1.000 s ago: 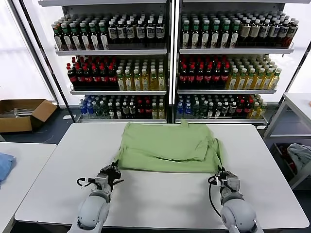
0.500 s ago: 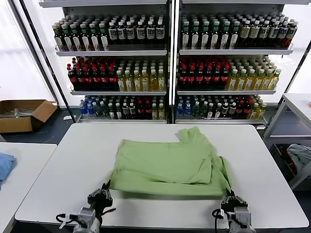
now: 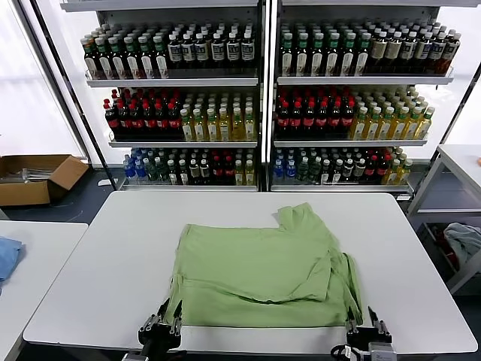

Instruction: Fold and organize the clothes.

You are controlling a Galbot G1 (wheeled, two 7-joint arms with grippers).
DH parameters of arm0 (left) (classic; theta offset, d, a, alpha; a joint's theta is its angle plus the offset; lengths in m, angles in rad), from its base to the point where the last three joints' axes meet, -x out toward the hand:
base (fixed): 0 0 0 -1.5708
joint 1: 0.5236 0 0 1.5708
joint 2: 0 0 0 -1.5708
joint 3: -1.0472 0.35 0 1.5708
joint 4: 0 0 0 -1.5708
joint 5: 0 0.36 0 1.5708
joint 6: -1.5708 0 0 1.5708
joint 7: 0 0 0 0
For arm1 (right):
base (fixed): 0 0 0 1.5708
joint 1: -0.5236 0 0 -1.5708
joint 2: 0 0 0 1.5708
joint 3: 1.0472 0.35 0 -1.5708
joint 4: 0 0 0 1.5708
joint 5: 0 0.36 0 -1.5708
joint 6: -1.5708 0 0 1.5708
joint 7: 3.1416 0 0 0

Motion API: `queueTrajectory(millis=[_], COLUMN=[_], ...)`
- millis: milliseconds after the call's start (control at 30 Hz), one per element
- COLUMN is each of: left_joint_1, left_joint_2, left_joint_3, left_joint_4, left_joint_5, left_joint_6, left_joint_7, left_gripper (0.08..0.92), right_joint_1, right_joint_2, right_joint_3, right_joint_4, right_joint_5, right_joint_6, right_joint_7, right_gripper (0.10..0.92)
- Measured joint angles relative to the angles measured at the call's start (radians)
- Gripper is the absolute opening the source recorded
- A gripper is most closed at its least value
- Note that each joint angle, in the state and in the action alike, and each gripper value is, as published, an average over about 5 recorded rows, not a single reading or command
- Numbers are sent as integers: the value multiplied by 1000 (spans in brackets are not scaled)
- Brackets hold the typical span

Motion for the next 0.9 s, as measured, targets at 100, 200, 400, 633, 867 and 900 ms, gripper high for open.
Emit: queueTrajectory(millis=[100, 200, 400, 633, 867, 900], left_joint_1=[-23, -70, -217, -428, -631, -657], left_joint_2=[-6, -3, 31, 110, 160, 163], left_joint_3=[2, -8, -30, -29, -11, -7], left_joint_4=[-27, -29, 43, 226, 448, 479], left_joint_5=[-4, -16, -68, -153, -220, -226], left_joint_6=[-9, -15, -11, 17, 44, 46], left_joint_7=[11, 28, 79, 135, 154, 155], left_gripper=[520, 607, 774, 822, 823, 823], right_joint_1=[49, 132, 366, 669, 913, 940], right_joint_2=[-9, -26, -90, -138, -101, -92], right_joint_3=[20, 28, -2, -126, -231, -240], right_joint_4=[-11, -54, -202, -435, -677, -709], right_joint_5=[20, 45, 87, 118, 124, 122], right_joint_6=[20, 30, 15, 0, -1, 0], right_joint_7=[-25, -69, -204, -312, -351, -354], right_gripper=[724, 792, 822, 823, 823, 823])
